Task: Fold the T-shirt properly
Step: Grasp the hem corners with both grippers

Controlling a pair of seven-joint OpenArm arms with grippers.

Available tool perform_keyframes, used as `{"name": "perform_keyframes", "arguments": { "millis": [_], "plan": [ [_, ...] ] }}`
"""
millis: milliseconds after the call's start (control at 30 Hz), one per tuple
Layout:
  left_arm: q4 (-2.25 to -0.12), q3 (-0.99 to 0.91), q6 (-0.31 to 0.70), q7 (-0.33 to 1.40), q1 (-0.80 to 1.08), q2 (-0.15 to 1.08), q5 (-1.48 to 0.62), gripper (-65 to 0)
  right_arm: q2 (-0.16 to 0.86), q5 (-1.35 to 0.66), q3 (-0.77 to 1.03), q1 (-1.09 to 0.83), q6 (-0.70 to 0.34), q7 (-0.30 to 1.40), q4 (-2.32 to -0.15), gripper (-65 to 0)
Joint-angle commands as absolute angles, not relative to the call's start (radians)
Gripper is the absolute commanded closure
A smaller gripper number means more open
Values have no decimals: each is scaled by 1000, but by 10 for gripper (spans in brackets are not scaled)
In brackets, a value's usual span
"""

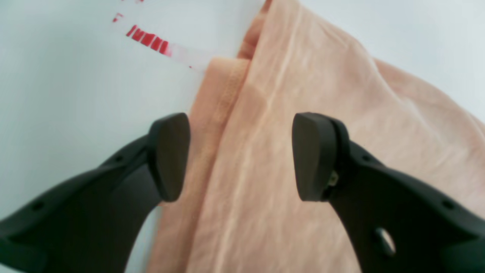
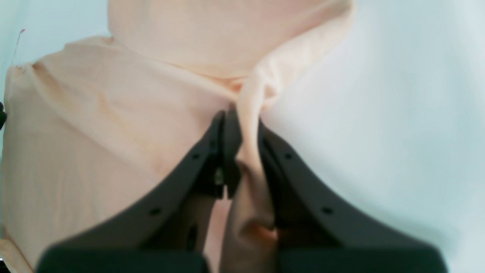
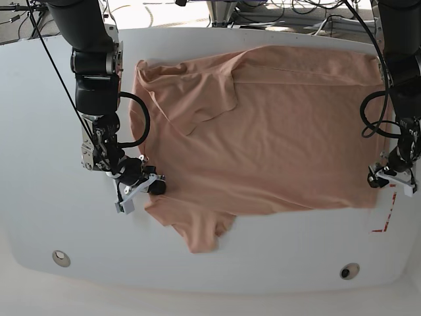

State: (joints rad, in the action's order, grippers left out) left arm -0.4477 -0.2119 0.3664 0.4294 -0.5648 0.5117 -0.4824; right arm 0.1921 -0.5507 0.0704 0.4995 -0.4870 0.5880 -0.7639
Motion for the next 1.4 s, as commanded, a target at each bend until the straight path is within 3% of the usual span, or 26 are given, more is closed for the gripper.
{"name": "perform_keyframes", "arguments": {
  "millis": [0, 567, 1367],
  "plan": [
    [-467, -214, 366, 417, -590, 549, -487, -401, 200, -567, 73, 529, -493, 573, -783, 0],
    [-489, -159, 369, 423, -556, 590, -487, -403, 203, -568, 73, 527, -496, 573, -783, 0],
    [-489, -151, 366, 418, -588, 443, -487, -390, 213, -567, 73, 532, -498, 573, -785, 0]
  ]
}}
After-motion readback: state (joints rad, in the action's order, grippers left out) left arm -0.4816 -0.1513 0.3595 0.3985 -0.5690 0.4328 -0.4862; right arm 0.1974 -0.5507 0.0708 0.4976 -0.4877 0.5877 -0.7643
